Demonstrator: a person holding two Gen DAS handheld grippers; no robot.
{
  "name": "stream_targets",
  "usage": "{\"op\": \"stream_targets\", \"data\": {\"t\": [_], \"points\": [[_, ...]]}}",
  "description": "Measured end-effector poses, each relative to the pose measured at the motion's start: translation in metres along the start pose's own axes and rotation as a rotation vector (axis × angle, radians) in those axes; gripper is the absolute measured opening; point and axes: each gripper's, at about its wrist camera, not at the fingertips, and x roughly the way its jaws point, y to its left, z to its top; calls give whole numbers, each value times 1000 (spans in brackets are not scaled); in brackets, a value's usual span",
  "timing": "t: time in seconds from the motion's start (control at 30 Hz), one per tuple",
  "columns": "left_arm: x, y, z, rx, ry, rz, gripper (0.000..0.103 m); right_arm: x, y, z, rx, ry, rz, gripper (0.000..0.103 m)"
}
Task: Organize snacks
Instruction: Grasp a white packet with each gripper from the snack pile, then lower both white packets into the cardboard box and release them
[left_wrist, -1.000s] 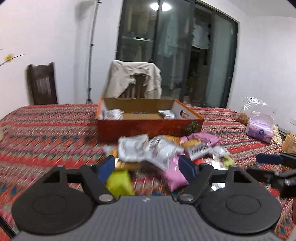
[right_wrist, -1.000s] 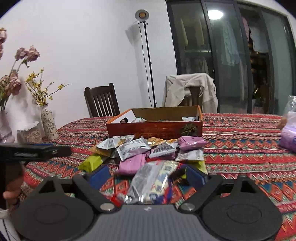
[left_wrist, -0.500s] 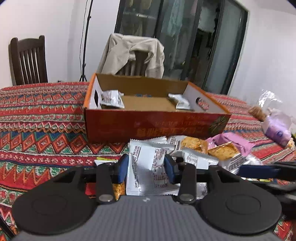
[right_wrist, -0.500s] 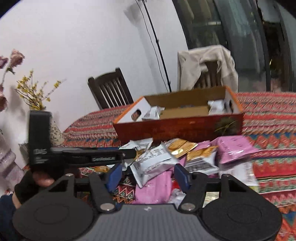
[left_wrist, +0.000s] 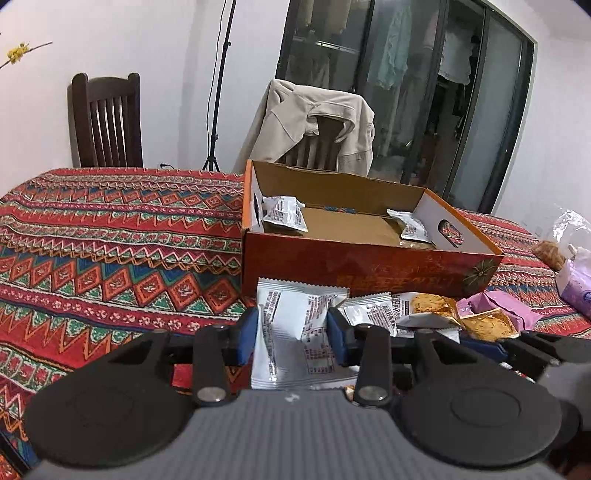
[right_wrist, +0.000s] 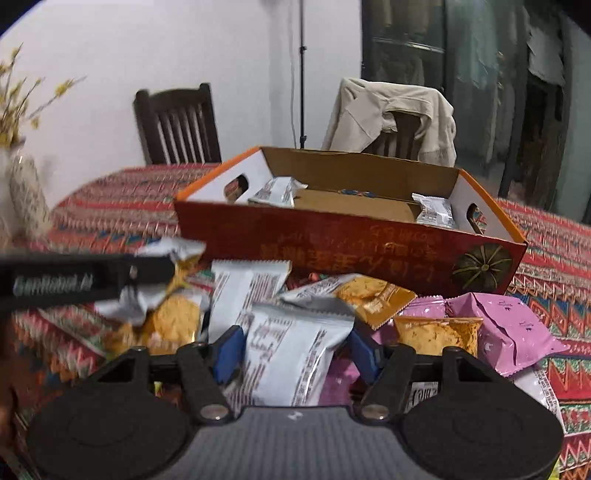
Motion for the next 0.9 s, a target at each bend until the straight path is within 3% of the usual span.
{"op": "stream_targets", "data": {"t": [0.2, 0.27, 0.33, 0.43, 0.6, 0.77, 0.9], "points": [[-10, -5, 0, 18, -17, -19, 41, -17, 13, -6, -95, -32, -3, 41], [-17, -8, 1, 26, -56, -24, 41, -25, 10, -8, -83, -51, 25, 41], [-23, -10, 2, 27, -51, 26, 40, -36, 5, -10, -53, -72, 55, 41], [-49, -12, -4, 21, -61, 6, 40, -71, -5, -9, -45, -131, 85, 41], [-110, -22, -38, 37, -105, 44, 40, -138, -34, -23, -35, -216, 121, 41], [-160, -40, -85, -54, -95, 50, 41, -185, -61, -61, -10, -221, 117, 41], [-174, -56, -101, -71, -74, 56, 41, -203, -85, -92, 24, -191, 112, 41]]}}
